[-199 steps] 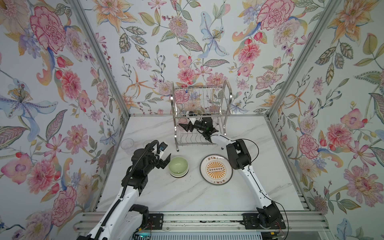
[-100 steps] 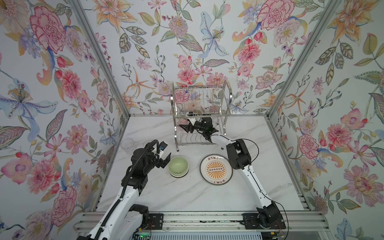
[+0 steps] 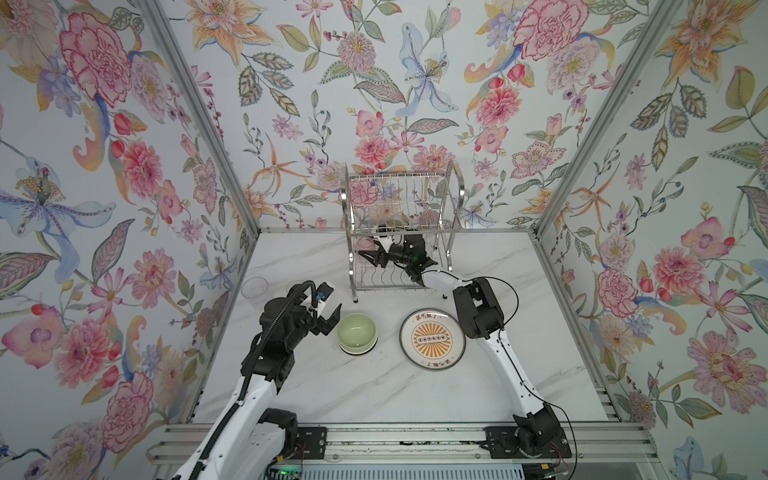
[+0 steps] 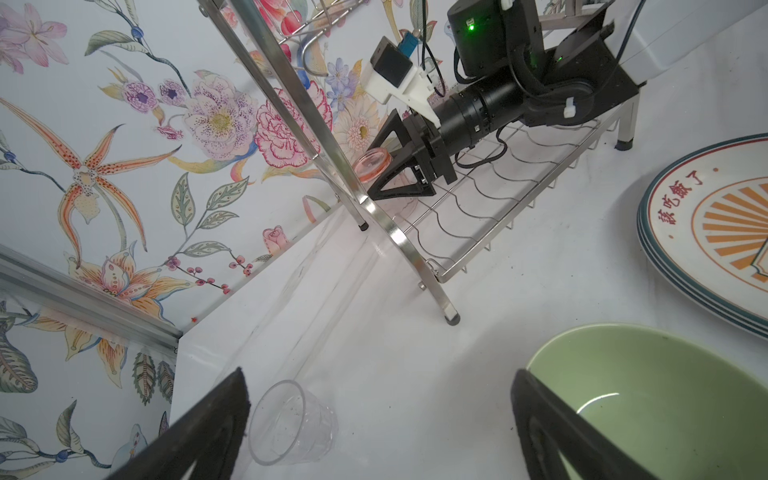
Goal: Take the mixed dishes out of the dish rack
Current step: 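Close the right gripper on the pink-rimmed glass in the rack, then lift the pink glass out of the rack with the right gripper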
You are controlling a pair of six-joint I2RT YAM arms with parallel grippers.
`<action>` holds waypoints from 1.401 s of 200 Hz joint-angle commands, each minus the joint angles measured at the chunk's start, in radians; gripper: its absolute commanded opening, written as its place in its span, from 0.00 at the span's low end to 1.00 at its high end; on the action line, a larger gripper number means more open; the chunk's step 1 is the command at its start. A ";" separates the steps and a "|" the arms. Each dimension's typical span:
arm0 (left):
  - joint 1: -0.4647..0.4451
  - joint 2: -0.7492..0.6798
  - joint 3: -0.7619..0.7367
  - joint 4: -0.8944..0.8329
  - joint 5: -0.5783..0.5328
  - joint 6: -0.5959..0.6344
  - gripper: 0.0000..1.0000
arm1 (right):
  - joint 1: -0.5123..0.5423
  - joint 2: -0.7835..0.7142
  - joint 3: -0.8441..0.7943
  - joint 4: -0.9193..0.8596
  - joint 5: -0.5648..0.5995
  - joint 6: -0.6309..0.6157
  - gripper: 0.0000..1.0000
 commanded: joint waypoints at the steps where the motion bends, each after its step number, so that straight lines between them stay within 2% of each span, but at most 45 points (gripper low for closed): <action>1: -0.012 -0.009 -0.004 0.024 0.011 -0.019 0.99 | 0.003 -0.067 -0.069 0.040 0.003 0.012 0.40; 21: -0.013 -0.012 0.004 0.025 0.009 -0.018 0.99 | 0.000 -0.098 -0.115 0.080 0.002 0.016 0.27; 43: -0.012 -0.023 0.001 0.041 0.013 -0.028 0.99 | -0.003 -0.129 -0.145 0.100 -0.006 0.028 0.09; 59: -0.012 -0.032 -0.002 0.048 0.017 -0.034 0.99 | -0.003 -0.156 -0.186 0.130 -0.007 0.036 0.00; 97: -0.015 -0.046 -0.010 0.063 0.027 -0.051 0.99 | 0.003 -0.234 -0.316 0.224 -0.017 0.015 0.00; 194: -0.013 -0.092 -0.019 0.109 0.047 -0.100 0.99 | 0.024 -0.468 -0.637 0.323 0.035 -0.113 0.00; 280: -0.015 -0.144 -0.047 0.126 0.055 -0.134 0.99 | 0.064 -0.680 -0.925 0.405 0.097 -0.129 0.00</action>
